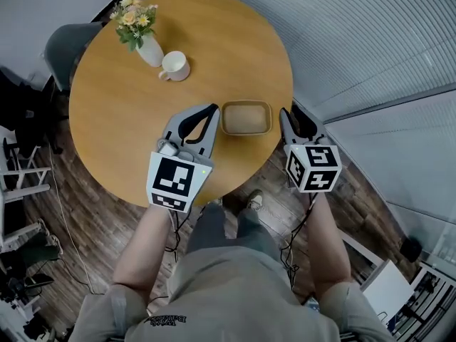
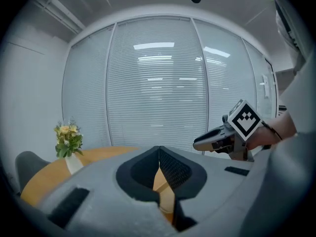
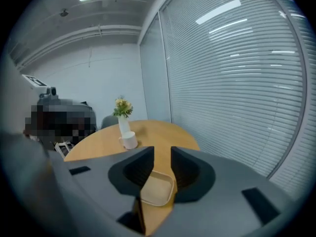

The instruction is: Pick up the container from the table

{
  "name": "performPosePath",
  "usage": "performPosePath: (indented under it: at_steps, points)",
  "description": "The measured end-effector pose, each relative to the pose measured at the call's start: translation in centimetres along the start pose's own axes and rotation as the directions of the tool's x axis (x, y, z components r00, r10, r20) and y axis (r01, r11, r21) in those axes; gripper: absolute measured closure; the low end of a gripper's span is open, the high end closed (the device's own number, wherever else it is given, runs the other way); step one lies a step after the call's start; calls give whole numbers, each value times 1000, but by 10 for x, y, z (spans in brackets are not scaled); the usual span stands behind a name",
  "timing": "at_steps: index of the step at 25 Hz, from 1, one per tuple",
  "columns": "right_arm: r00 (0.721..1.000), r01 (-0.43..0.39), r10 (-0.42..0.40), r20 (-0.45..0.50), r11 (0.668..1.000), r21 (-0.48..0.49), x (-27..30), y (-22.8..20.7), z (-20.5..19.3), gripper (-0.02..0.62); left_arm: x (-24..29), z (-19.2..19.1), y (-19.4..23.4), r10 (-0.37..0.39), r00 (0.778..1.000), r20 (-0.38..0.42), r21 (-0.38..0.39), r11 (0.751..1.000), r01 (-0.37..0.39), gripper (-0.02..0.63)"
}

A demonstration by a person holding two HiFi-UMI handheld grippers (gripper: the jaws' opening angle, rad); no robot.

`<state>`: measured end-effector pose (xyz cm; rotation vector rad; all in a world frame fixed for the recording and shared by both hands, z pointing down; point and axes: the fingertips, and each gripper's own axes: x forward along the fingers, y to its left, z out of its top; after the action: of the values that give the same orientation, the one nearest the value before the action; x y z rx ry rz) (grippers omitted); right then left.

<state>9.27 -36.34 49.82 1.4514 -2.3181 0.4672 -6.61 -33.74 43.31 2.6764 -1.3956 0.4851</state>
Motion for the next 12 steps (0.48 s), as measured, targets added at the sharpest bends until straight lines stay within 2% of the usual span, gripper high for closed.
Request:
performPosePath:
  at_steps: [3,6,12]
  points:
    - [999,4,-3,-44,1000,8,22,-4,-21,505,13,-24,8,1,1000,-31,-21,1000,-1,586]
    - [995,6,-4,-100,1000,20,34,-8,-44,505,24,-53,11,1,999,-52,-72,997,-5,586]
    - [977,-10,13,-212,1000,15,64,-9,-90,505,42,-118,26,34,988,-153,-120,991,-52,586]
